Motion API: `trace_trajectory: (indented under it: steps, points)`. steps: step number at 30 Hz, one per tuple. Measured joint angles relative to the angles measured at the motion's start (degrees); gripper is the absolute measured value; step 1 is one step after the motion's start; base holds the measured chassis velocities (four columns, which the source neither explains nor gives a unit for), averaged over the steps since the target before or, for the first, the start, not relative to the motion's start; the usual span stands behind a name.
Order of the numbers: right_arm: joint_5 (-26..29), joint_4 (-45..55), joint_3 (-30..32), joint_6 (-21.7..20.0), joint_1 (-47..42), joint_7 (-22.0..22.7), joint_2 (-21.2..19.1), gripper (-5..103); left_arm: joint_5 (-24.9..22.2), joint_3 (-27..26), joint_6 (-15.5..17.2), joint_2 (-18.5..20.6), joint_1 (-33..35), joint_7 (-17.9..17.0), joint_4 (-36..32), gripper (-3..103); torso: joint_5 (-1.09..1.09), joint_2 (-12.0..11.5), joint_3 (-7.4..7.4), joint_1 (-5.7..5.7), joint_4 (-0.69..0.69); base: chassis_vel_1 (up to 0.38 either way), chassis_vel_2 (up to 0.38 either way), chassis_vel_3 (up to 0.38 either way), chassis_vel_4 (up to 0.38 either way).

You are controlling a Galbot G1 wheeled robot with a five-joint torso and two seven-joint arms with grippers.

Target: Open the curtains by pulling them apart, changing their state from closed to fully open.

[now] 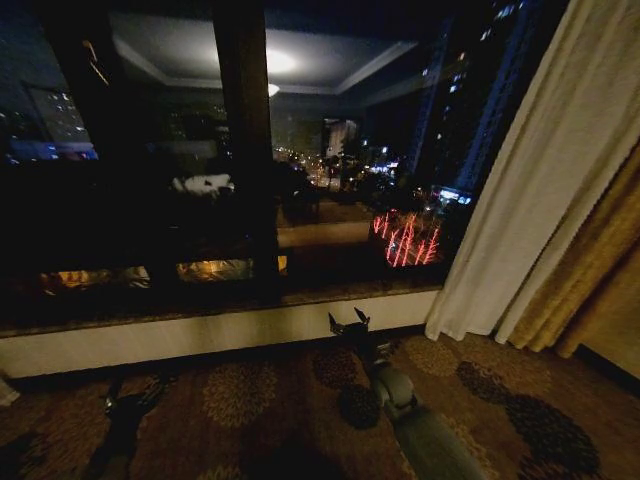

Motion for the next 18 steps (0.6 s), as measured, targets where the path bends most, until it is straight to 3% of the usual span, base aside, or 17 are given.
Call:
trace_trajectory:
  steps: [18]
  points:
    - [0.0,0.0,0.0,0.0,0.0,0.0,0.0,100,0.0,0.0,0.0,0.0,0.0,0.0,0.0,100,-0.01,0.0,-0.02,-0.05,0.00,0.011,-0.003,-0.011,0.007]
